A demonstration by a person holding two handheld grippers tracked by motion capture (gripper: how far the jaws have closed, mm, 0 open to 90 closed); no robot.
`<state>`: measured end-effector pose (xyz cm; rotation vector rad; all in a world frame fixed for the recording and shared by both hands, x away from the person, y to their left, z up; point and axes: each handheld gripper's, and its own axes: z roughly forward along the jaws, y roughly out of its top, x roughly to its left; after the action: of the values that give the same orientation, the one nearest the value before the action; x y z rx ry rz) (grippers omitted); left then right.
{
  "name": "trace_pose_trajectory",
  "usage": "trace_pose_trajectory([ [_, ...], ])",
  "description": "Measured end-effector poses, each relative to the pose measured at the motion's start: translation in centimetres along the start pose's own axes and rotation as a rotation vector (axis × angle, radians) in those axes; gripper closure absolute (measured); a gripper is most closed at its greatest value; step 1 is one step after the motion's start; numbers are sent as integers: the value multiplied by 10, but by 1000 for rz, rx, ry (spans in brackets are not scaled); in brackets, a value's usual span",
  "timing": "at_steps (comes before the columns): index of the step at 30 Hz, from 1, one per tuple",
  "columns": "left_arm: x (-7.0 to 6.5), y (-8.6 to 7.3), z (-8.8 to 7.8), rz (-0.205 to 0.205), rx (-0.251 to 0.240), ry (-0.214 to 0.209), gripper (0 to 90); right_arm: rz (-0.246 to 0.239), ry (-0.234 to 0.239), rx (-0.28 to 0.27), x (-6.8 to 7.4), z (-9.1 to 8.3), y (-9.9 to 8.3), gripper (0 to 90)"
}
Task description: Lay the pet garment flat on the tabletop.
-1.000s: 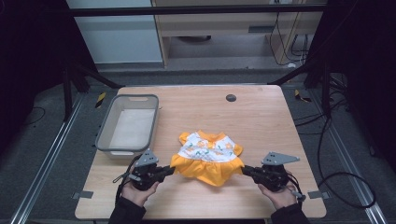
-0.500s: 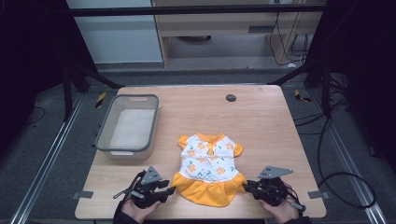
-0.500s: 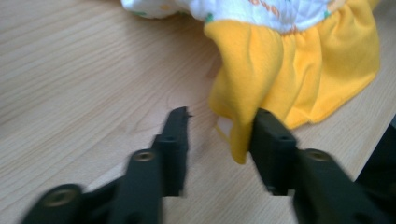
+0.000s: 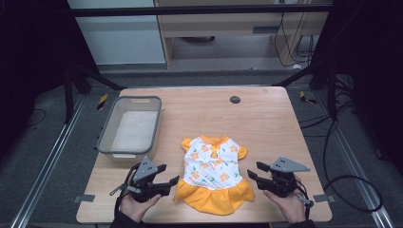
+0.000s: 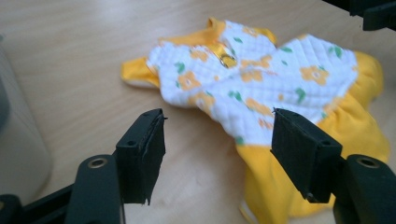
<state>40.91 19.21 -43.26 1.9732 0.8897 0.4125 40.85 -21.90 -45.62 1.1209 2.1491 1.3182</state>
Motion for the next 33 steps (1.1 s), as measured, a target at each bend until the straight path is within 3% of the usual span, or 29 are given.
trace_pose_trajectory([
  [7, 26, 34, 24, 5, -50, 67, 358, 22, -34, -21, -16, 24, 19, 408],
  [11, 42, 49, 43, -3, -55, 132, 373, 33, -59, -15, -29, 41, 30, 415],
  [15, 56, 56, 63, -40, -38, 136, 384, 57, -78, 6, -41, 59, 37, 424],
  [19, 63, 57, 90, -27, 21, 149, 391, 51, -113, 63, -52, 81, 37, 440],
  [24, 66, 49, 117, -2, 98, 152, 393, 53, -117, 112, -56, 96, 32, 458],
  [28, 69, 38, 136, -15, 163, 160, 412, 46, -113, 155, -58, 104, 27, 488],
  [31, 69, 32, 145, -39, 186, 148, 433, 48, -105, 181, -58, 109, 24, 514],
  [33, 68, 30, 148, -34, 196, 154, 455, 40, -93, 199, -57, 112, 22, 540],
])
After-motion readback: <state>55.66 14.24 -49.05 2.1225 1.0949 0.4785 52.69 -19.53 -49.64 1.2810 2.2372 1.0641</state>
